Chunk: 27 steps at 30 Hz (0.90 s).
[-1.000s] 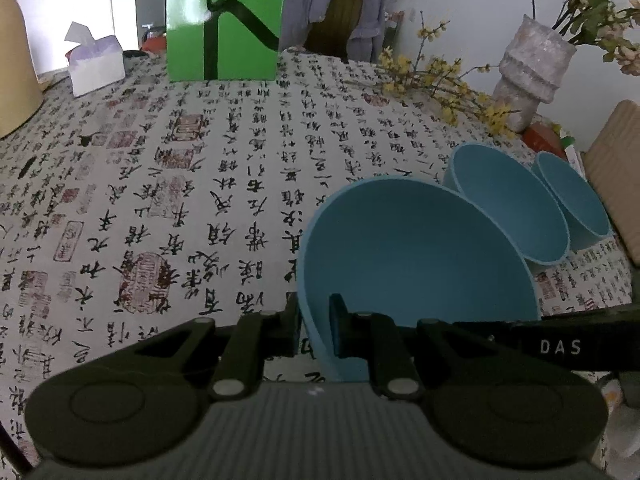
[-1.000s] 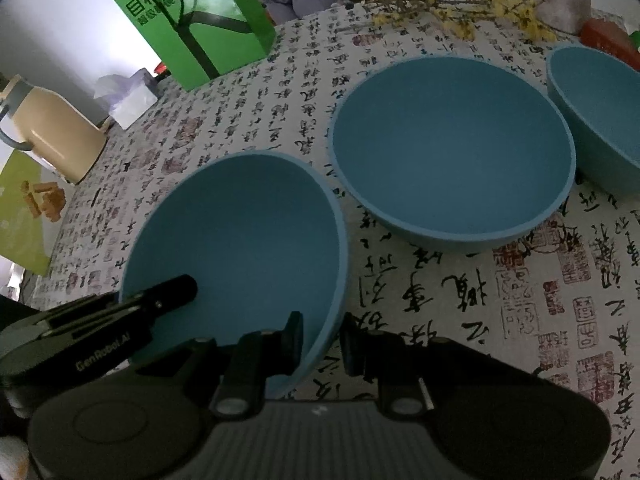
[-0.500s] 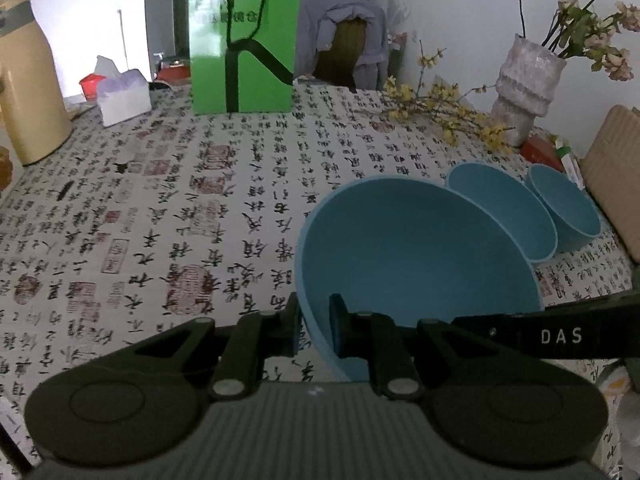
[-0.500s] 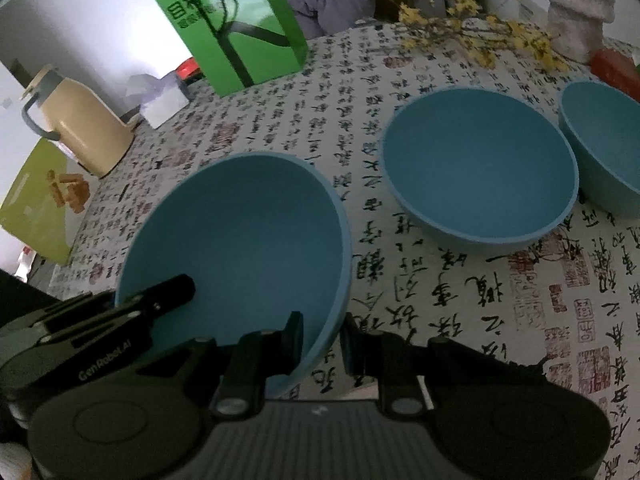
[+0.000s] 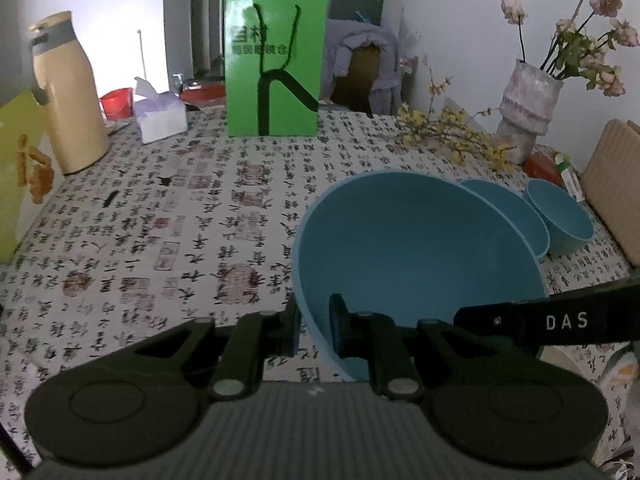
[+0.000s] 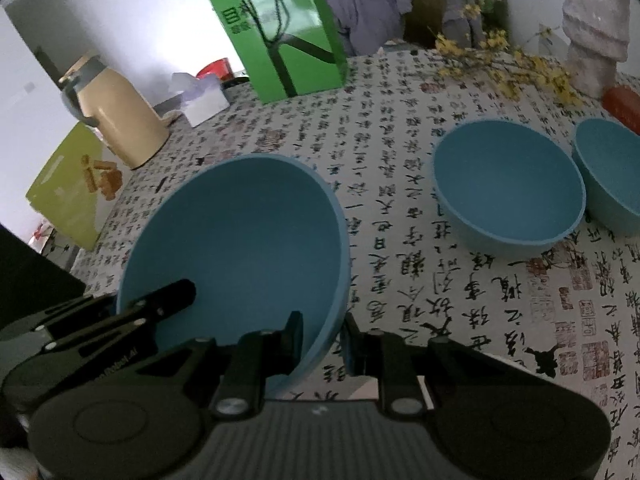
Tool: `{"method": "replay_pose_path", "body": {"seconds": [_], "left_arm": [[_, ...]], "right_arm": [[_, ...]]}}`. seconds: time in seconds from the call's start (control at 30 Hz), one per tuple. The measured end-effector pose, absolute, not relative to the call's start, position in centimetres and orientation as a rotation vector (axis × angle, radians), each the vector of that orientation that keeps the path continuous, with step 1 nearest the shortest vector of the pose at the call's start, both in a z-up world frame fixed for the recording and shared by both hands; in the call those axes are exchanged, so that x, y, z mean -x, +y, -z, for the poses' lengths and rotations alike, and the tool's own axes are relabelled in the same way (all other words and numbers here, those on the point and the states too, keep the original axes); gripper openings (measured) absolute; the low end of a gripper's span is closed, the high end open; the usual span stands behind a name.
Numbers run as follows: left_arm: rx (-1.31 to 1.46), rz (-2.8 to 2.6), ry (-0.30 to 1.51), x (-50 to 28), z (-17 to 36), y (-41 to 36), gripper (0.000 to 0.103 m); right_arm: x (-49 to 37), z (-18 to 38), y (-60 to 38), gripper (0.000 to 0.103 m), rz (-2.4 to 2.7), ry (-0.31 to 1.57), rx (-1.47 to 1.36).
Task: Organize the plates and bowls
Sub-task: 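Lift the blue bowl with both grippers and carry it away from the others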
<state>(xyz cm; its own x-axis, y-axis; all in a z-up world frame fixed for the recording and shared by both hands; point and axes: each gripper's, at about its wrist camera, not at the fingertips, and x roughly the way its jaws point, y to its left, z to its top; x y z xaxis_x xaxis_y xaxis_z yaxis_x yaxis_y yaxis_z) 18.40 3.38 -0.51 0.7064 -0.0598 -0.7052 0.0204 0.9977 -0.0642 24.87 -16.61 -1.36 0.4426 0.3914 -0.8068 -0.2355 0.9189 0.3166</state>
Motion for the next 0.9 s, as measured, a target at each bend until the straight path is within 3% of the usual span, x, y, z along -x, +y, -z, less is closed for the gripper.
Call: {"method": "replay_pose_path", "body": {"seconds": [0.9], "left_arm": [[0.107, -0.121, 0.755, -10.4, 0.0, 12.2, 0.015]], "right_arm": [[-19.9, 1.0, -7.0, 0.019, -0.556, 1.059, -0.080]]}}
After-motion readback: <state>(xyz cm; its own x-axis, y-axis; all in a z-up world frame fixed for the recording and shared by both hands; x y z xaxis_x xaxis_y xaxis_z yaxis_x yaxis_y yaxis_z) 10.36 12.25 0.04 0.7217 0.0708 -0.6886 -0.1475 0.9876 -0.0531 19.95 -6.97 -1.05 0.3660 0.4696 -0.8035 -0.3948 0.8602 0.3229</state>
